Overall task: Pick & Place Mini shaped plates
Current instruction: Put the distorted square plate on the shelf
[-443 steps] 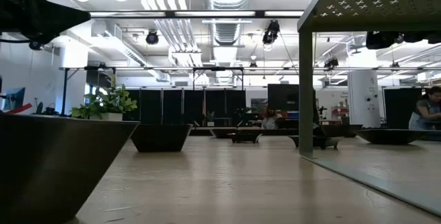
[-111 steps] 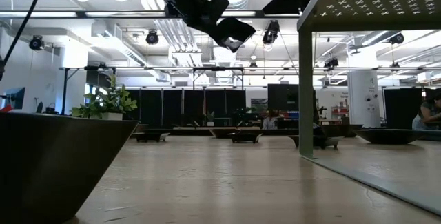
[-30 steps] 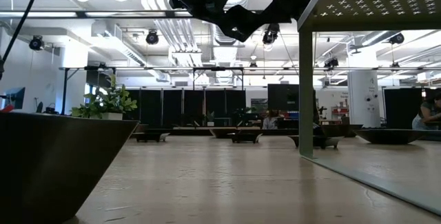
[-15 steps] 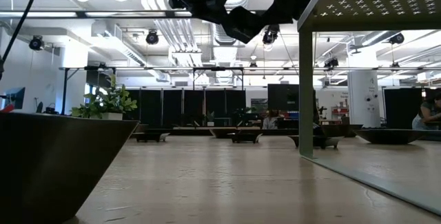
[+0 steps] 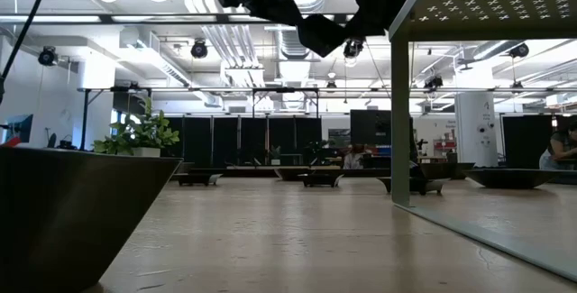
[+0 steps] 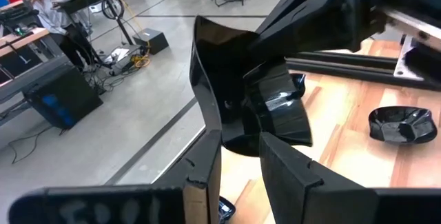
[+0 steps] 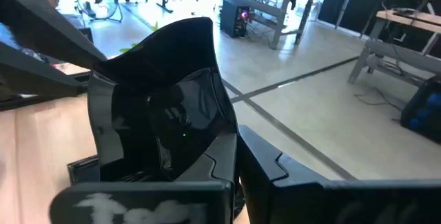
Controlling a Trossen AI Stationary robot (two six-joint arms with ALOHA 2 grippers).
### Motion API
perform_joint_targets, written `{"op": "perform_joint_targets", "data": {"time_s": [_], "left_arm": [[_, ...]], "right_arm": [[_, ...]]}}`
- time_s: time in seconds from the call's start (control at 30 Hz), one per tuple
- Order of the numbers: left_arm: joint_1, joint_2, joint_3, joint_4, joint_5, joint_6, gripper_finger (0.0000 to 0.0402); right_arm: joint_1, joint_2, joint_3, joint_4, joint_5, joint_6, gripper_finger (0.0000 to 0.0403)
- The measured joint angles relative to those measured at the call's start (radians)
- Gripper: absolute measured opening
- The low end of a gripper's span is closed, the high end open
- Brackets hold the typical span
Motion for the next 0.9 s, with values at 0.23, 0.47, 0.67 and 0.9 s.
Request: {"op": "perform_joint_targets", "data": {"time_s": [0.23, 0.47, 0.67, 0.9], "left_arm": [[-0.014, -0.044, 0.001, -0.001, 0.001, -0.004, 0.0092], [-0.022, -0.103, 0.001, -0.003, 0.001, -0.008, 0.0092], [-0.022, -0.144, 0.001, -0.021, 0.001, -0.007, 0.0092], [-0.023, -0.175, 0.001, -0.067, 0.001, 0.003, 0.0092]], "right_arm": [[-0.022, -0.010, 0.035, -0.090, 0.003, 0.001, 0.0008], [-0.035, -0.019, 0.238, -0.484, -0.011, 0.012, 0.0008], [-0.039, -0.021, 0.406, -0.808, -0.161, 0.063, 0.0008], [-0.035, -0.022, 0.528, -1.090, -0.384, 0.135, 0.0008]]}}
